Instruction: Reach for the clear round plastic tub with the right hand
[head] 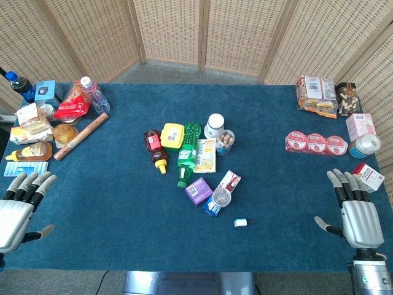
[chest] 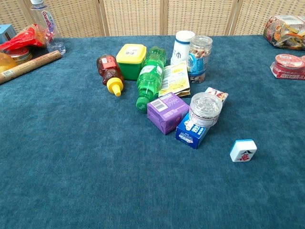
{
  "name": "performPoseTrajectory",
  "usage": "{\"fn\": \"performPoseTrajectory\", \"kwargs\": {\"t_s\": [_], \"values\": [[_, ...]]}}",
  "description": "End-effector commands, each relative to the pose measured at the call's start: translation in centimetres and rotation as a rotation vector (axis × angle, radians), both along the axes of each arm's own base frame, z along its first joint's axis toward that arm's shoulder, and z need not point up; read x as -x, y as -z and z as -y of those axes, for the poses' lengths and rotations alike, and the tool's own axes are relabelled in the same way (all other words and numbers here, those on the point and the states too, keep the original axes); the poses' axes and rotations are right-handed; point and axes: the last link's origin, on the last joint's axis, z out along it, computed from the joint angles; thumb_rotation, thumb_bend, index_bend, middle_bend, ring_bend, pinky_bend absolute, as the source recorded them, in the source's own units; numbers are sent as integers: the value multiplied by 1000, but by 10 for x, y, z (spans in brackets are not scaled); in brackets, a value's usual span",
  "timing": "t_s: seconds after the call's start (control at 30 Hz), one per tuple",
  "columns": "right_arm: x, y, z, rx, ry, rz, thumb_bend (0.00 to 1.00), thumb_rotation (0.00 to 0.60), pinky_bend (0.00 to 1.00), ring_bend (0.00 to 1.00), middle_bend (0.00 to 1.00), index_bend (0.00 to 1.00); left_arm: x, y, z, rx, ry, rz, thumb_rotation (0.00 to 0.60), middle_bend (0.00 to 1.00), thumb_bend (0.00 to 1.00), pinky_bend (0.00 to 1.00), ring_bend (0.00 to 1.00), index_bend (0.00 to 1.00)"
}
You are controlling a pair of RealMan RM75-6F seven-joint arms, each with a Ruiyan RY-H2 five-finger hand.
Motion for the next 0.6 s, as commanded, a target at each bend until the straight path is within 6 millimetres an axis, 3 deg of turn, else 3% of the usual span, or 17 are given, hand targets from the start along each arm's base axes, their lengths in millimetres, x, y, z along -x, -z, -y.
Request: {"fn": "performPoseTrajectory", "kwargs": {"t_s": [0.03,0.2,0.33,0.6], "values": [[1,2,0,-7,2,0,0,600,0,0,0,0,0,0,0,-1,-3,-1,600,0,2,0,0,0],[2,9,1,-33,9,6,0,600,0,0,0,0,-1,-1,0,-4,-2,7,600,0,2,0,0,0],[1,26,4,-118,-2,42,0,600,0,0,0,0,-1,-5,-1,-17,-1,12,600,0,2,0,0,0],[-9,66,33,-282,-68,93,0,600,0,0,0,0,5,-7,-4,-34,-28,3,600,0,1,0,0,0]]}}
